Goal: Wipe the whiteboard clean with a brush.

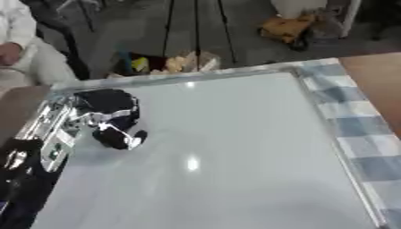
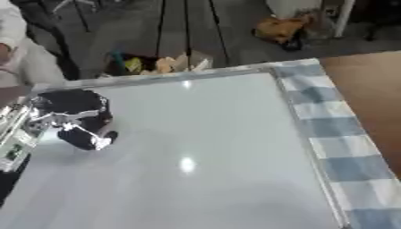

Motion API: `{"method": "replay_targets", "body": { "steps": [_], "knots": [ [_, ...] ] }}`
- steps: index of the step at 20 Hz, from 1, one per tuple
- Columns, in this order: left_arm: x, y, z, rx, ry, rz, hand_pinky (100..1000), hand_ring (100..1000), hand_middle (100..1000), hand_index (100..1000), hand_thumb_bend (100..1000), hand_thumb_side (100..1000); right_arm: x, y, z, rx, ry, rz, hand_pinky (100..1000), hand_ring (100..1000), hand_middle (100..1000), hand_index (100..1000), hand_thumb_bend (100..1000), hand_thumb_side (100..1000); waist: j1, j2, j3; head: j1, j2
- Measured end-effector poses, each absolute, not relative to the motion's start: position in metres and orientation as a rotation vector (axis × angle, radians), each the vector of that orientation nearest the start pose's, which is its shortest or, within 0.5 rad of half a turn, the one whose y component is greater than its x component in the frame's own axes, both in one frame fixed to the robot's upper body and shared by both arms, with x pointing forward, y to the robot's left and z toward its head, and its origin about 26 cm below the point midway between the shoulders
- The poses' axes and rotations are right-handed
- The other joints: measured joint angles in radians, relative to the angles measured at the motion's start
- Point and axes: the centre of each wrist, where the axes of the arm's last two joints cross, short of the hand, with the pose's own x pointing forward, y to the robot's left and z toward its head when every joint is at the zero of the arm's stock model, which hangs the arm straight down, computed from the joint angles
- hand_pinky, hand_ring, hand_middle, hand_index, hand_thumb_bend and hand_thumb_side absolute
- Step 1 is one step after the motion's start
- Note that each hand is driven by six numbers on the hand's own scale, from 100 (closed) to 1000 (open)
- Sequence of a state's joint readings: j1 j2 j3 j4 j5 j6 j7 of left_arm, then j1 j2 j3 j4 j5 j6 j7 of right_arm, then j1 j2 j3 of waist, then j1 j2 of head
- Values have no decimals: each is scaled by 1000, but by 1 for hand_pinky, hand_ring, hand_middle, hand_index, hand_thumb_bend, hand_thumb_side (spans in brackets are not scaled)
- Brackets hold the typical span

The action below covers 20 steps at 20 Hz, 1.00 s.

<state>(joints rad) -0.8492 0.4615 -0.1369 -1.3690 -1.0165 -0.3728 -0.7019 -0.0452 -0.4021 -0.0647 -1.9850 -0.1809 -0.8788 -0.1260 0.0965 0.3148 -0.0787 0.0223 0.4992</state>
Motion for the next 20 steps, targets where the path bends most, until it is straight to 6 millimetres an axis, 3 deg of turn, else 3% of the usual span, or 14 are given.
{"method": "replay_targets", "body": {
  "steps": [7, 20],
  "knots": [
    [418, 253, 277, 1050, -1500, -1818, 595, 376, 160, 235, 100, 519, 268, -313, 142, 52, 3360, -192, 830, 840, 578, 906, 100, 951, 0, 0, 2, -25, 0],
    [390, 249, 310, 1003, -1671, -1763, 575, 365, 155, 230, 100, 505, 268, -313, 142, 59, 3359, -188, 830, 839, 577, 906, 100, 951, -1, 0, 4, -60, 0]
  ]
}}
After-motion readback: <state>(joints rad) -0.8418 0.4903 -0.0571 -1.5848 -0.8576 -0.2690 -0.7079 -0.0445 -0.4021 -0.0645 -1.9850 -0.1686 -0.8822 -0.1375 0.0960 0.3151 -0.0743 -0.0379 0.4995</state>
